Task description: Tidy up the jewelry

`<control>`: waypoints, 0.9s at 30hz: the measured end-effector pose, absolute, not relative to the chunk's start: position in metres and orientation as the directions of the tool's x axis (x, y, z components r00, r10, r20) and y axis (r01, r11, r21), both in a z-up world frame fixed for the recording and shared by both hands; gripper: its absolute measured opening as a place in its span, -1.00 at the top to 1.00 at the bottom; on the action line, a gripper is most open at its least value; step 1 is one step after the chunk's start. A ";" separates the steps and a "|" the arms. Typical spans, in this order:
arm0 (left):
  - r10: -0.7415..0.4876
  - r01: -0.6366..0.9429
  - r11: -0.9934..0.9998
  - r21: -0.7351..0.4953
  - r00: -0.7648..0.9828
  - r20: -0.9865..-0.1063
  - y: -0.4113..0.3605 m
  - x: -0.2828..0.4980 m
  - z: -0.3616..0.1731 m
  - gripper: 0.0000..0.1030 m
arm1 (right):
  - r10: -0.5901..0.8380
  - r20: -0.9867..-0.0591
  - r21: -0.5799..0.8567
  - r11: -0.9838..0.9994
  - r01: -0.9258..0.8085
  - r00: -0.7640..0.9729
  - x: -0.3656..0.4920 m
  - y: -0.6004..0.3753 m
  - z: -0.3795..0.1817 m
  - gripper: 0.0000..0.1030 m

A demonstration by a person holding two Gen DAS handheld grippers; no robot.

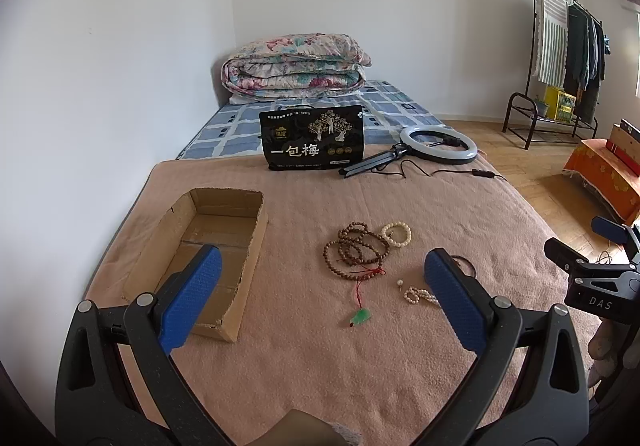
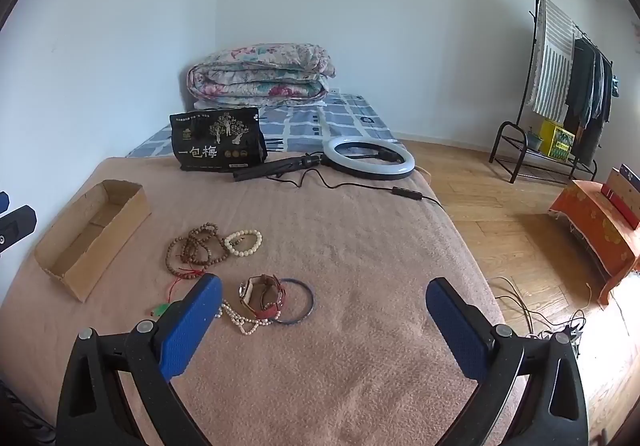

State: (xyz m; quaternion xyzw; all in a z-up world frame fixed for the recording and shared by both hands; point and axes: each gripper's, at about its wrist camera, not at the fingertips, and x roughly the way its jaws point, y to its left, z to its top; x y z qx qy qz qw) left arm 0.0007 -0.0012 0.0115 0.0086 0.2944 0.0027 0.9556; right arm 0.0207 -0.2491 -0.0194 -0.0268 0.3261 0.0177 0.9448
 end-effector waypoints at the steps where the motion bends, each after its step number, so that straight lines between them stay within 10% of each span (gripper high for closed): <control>1: 0.010 0.000 1.000 0.018 0.827 -0.562 -0.001 0.001 0.012 -1.00 | 0.018 -0.617 -0.039 0.998 -0.053 0.787 0.021 -0.249 -0.019 -0.99; 27: 0.015 -0.006 1.000 0.018 0.834 -0.552 0.001 -0.001 0.013 -1.00 | 0.021 -0.620 -0.041 0.997 -0.058 0.785 0.021 -0.245 -0.021 -0.99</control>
